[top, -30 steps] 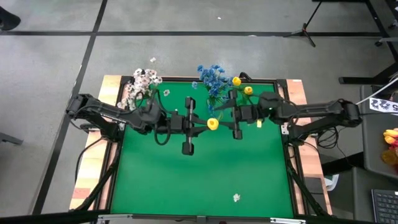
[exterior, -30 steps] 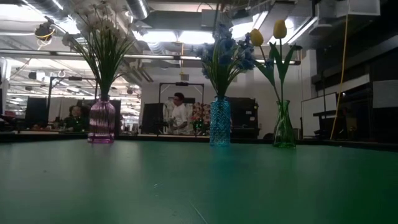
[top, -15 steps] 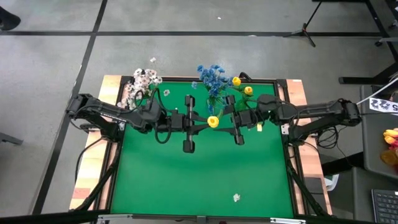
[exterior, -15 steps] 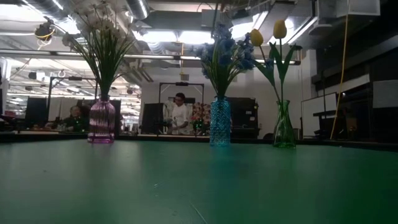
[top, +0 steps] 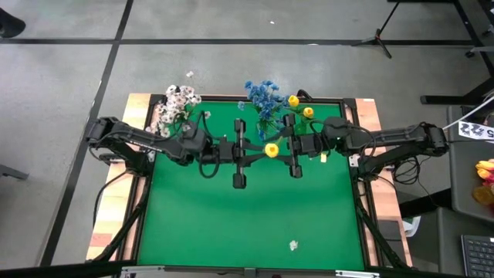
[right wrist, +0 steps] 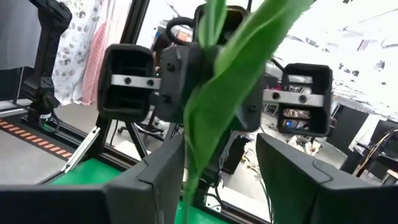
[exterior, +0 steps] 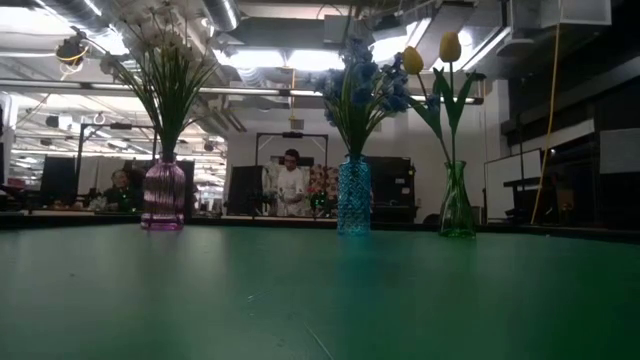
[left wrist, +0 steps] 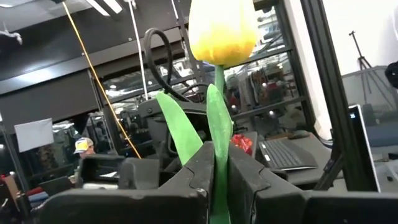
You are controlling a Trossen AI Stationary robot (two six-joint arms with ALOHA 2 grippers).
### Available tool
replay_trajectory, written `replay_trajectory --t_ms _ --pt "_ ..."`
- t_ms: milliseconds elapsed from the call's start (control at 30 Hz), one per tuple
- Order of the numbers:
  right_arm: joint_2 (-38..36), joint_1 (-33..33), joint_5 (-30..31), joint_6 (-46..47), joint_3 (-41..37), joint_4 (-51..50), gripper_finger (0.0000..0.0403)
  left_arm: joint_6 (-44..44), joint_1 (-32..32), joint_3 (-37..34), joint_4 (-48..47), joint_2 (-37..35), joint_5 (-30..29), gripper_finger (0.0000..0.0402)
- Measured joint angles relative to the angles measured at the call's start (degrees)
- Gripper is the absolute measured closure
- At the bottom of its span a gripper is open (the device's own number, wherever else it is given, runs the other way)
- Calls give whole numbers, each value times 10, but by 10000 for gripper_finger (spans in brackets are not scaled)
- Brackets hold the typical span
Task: Sort flowers into vase by color
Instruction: Put the yellow flower into the green vase
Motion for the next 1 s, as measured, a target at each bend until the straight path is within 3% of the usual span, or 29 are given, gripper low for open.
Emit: replay_trajectory --t_ms 333,767,867,1000 --pt "0 0 0 0 0 -1 207 5 3 0 23 1 0 383" --pt "23 0 29 0 0 15 271 6 10 0 34 1 0 384" --pt "24 0 33 -3 -1 11 301 6 10 0 35 1 0 384" --pt "25 0 45 -7 -1 12 382 6 10 0 28 1 0 384"
